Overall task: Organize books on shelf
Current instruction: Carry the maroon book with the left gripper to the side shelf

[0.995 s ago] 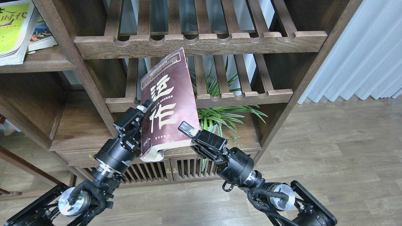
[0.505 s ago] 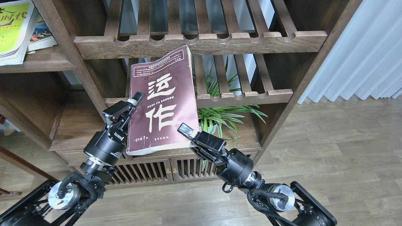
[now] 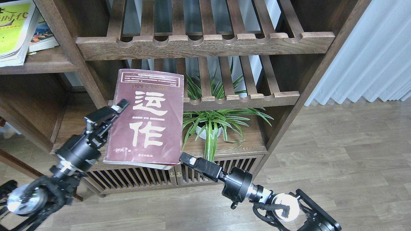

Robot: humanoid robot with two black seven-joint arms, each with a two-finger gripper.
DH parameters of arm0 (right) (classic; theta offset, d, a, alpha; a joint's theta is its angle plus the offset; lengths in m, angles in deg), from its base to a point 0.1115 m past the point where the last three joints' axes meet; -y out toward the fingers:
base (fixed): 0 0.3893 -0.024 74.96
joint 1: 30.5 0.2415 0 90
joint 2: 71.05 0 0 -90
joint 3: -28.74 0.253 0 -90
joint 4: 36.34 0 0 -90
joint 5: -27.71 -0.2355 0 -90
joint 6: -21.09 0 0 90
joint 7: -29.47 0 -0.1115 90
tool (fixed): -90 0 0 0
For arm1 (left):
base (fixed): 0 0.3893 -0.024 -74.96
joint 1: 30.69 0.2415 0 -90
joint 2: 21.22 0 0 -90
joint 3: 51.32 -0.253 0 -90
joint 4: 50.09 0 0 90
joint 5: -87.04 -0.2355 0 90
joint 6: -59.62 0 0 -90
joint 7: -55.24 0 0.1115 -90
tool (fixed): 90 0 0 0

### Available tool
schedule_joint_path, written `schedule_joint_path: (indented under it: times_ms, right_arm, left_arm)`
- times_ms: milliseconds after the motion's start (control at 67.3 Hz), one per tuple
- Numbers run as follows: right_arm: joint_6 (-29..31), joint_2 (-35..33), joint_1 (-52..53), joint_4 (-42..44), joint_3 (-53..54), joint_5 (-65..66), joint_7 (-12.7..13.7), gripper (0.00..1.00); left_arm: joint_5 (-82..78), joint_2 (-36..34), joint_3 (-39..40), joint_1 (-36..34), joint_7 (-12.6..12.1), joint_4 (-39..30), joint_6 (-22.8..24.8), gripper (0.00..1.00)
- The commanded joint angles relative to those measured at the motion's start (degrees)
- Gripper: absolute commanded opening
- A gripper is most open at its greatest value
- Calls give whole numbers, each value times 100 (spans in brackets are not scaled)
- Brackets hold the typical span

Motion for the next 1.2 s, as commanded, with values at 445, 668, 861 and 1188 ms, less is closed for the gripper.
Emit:
schedule_joint_path:
  times_ms: [445,668,861,1188]
  right_arm:
    - [0,0,108,184,-13,8,0,97]
    - [0,0,195,192,-31,8,0,97]
    - [0,0,231,192,-31,8,0,97]
    - [0,0,239,228,-39,8,0,97]
  left_arm:
    - [-61,-2835,1008,24,-161,-470,0,1]
    - [-61,-3459,1641,24,-161,-417,0,1]
    - [-61,-3925,1984,24,-170,-242,0,0]
    - [-43,-4470,2512,-38,-196,505,0,0]
